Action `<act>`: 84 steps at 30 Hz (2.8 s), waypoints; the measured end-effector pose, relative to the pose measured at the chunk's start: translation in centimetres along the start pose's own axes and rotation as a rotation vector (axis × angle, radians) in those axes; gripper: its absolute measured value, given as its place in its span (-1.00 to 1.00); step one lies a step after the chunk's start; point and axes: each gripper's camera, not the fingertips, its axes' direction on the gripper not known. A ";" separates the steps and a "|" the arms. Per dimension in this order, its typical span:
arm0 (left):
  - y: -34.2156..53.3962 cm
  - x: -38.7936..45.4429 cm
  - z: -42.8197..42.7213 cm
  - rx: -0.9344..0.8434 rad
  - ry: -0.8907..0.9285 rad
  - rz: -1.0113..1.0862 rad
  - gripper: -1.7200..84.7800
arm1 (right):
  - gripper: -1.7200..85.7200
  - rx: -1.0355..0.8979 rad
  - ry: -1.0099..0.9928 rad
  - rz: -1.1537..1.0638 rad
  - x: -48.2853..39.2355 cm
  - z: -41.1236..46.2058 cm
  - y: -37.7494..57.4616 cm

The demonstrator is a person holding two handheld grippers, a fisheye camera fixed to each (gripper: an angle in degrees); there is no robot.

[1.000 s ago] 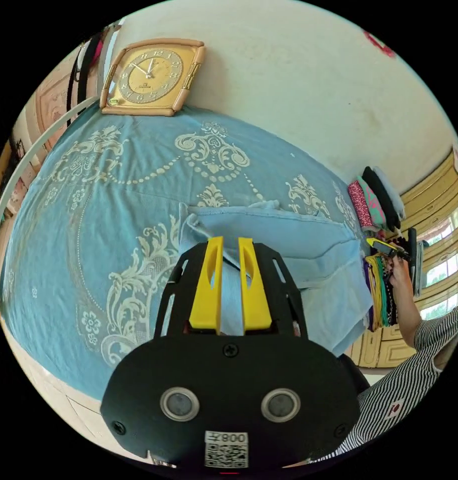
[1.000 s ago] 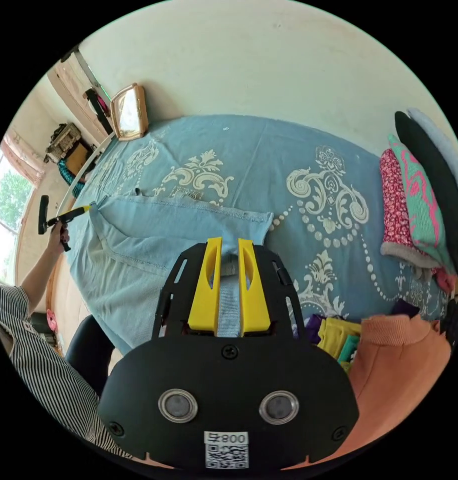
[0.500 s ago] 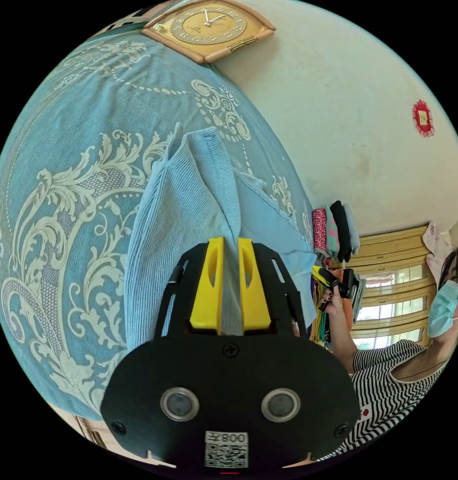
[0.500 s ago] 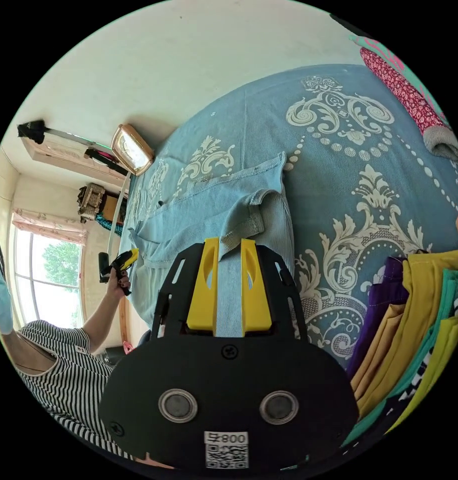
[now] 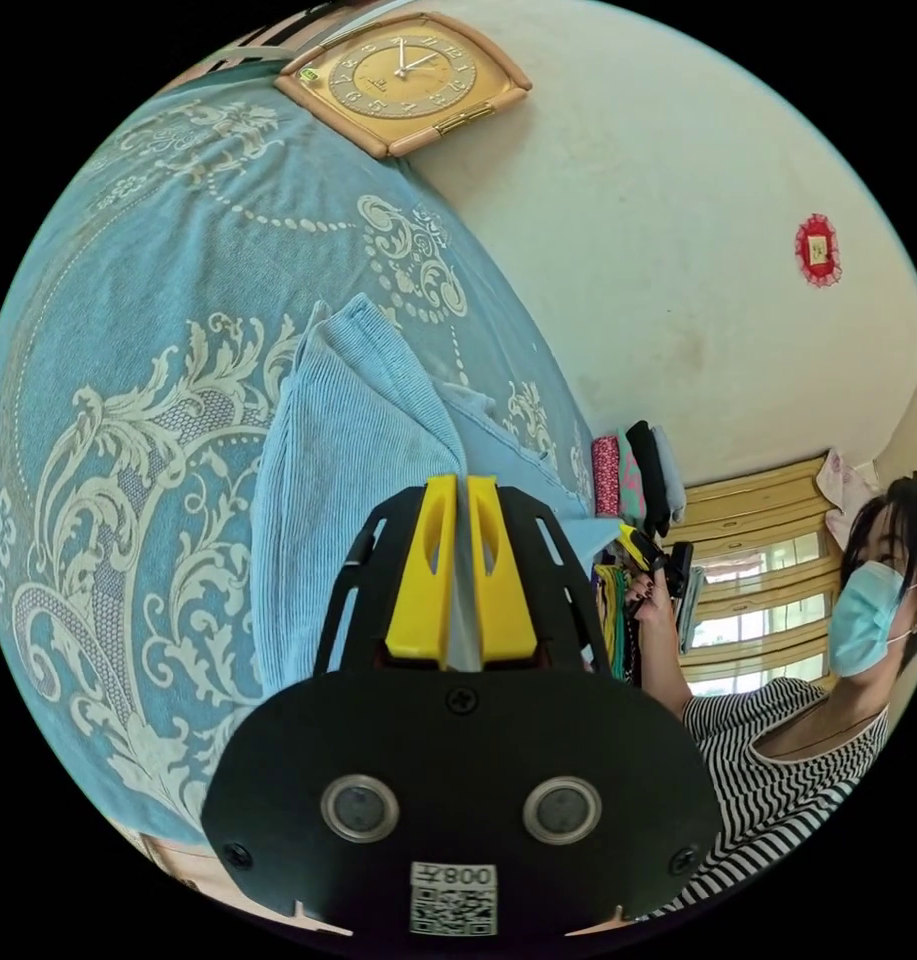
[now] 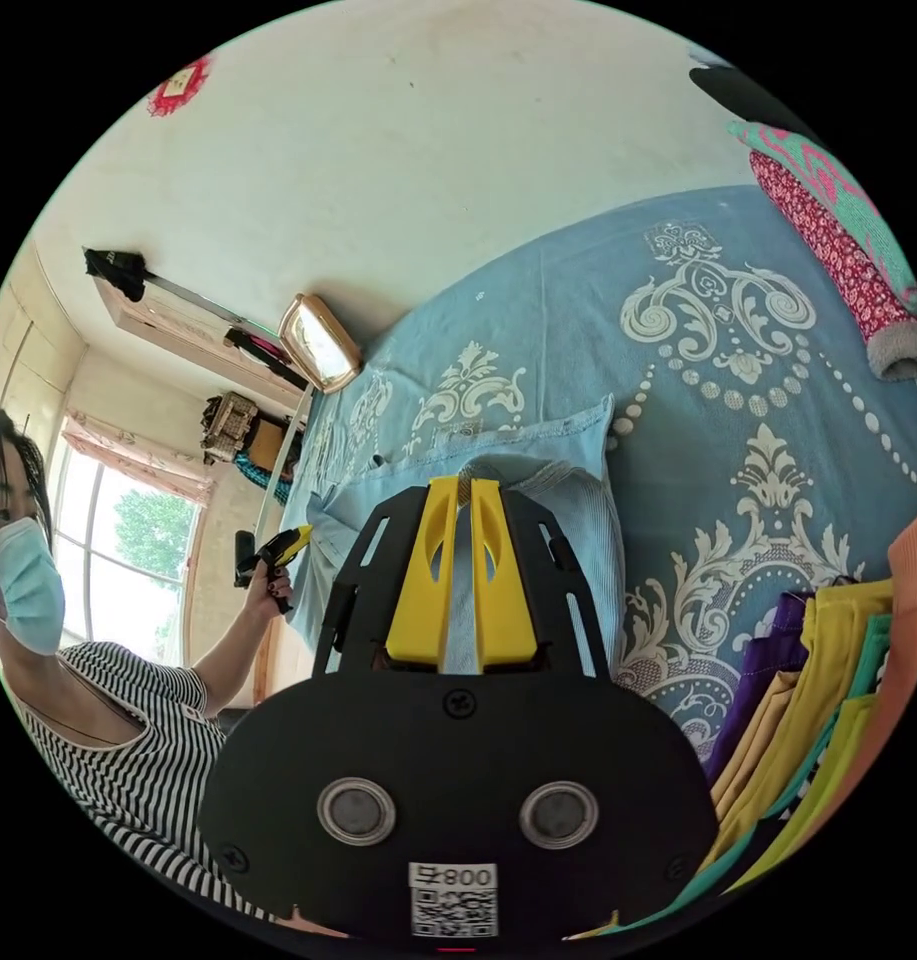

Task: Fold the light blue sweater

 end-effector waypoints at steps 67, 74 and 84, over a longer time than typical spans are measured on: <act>-5.8 5.0 3.1 0.049 -0.340 0.148 -0.88 | -0.84 0.025 0.118 0.065 -1.0 1.4 -4.2; -4.3 3.4 3.7 -0.004 -0.445 0.113 -0.93 | -0.91 -0.133 0.228 -0.054 -4.5 4.7 -4.7; -2.7 2.8 1.6 0.049 -0.436 0.115 -0.96 | -0.96 -0.113 0.279 0.106 -2.7 5.0 -6.3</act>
